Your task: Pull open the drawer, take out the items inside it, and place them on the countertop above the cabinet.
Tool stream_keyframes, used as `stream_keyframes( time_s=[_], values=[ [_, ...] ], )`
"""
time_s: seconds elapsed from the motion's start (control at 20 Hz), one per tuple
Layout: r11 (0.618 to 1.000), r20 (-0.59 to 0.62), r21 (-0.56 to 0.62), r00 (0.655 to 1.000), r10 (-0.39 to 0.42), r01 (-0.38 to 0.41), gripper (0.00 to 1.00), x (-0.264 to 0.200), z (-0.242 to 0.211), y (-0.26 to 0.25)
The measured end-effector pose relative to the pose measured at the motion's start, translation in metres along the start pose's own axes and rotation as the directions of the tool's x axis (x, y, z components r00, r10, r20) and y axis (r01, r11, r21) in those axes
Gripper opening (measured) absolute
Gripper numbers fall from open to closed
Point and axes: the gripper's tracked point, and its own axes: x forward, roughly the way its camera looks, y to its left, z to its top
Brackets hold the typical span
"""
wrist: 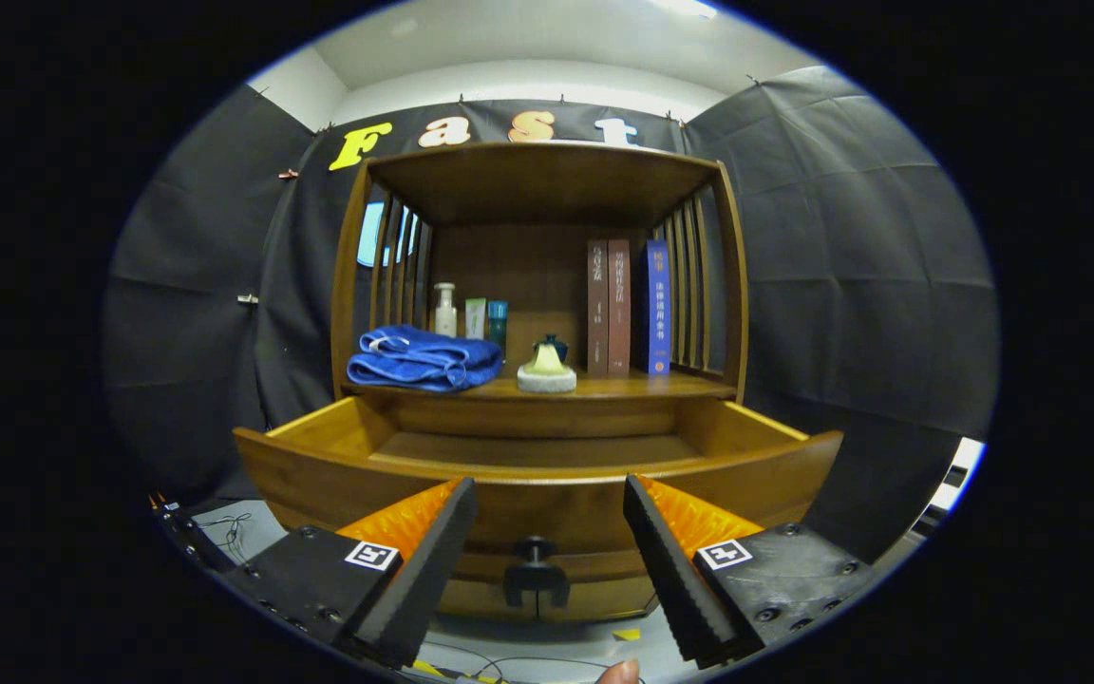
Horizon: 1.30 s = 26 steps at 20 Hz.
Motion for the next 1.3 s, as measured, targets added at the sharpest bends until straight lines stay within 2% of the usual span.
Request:
stream_keyframes(
  time_s=[0.25,0.4,0.7,1.05,1.3],
  values=[
    [1.0,-0.038,-0.009,0.999,-0.03,0.03,0.99,0.015,-0.029,-0.008],
    [1.0,-0.083,0.015,0.997,0.005,-0.003,0.98,0.021,-0.047,0.006],
    [0.998,-0.071,-0.055,0.997,0.007,-0.011,0.99,0.024,-0.046,0.009],
    [0.999,-0.103,-0.036,0.995,0.004,-0.008,1.0,0.039,-0.043,0.008],
    [0.999,-0.081,0.045,0.997,0.02,-0.017,0.99,0.068,-0.029,0.007]
  ],
)
